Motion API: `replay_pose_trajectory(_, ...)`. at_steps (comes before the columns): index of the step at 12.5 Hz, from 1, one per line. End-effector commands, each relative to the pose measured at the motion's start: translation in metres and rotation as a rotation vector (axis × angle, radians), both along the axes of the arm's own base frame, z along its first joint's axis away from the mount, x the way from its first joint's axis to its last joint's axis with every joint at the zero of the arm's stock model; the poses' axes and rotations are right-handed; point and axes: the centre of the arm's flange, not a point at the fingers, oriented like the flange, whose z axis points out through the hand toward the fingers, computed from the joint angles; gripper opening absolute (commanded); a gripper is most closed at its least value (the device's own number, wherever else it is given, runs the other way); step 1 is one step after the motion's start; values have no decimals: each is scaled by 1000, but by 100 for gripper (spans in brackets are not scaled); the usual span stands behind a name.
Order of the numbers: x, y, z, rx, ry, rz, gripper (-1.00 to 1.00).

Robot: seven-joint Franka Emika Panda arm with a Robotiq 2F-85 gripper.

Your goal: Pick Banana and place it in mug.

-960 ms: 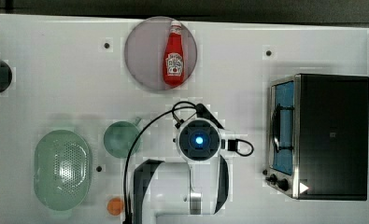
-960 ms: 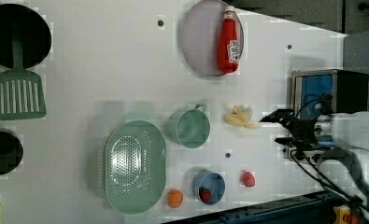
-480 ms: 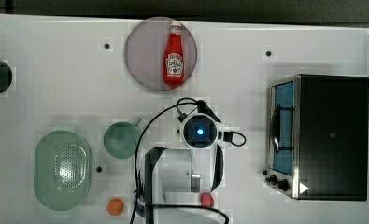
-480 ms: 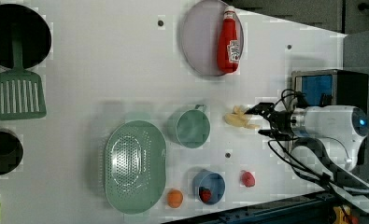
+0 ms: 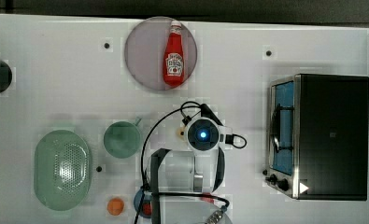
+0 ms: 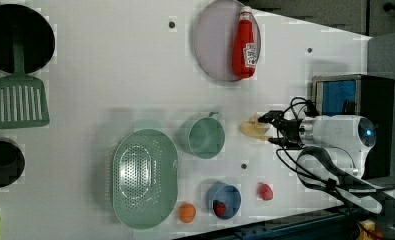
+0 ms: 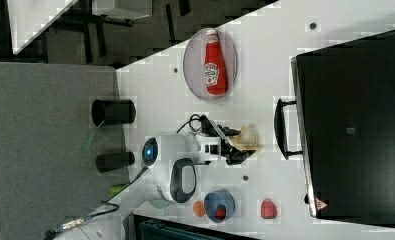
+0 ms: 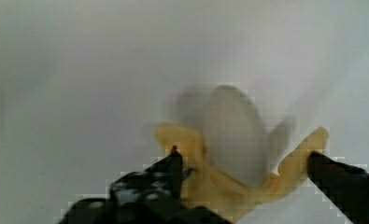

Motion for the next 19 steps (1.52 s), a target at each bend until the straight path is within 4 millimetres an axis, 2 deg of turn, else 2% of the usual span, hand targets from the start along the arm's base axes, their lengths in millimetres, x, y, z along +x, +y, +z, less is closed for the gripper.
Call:
replay_pose_trajectory(1,6,16,8,9,-47,40,18)
replay_pose_trajectory(4,4,15,4,9,-37,38,-50)
replay_pose_trajectory(6,6,14,9,9,-48,37,-53)
replay_pose_trajectory(8,16,15,36,8,-105,39,-53)
replay_pose_trajectory(11,31,16,112,5,-212,40,-53)
replay_pose_trajectory(12,33,20,158,5,-237,47,-53)
replay_pose_trajectory(16,11,30,266,-1,-103,58,-53)
replay_pose_trajectory(17,6,40,294,-6,-68,75,-53)
replay_pose_trajectory(19,-5,78,335,-28,27,120,-53)
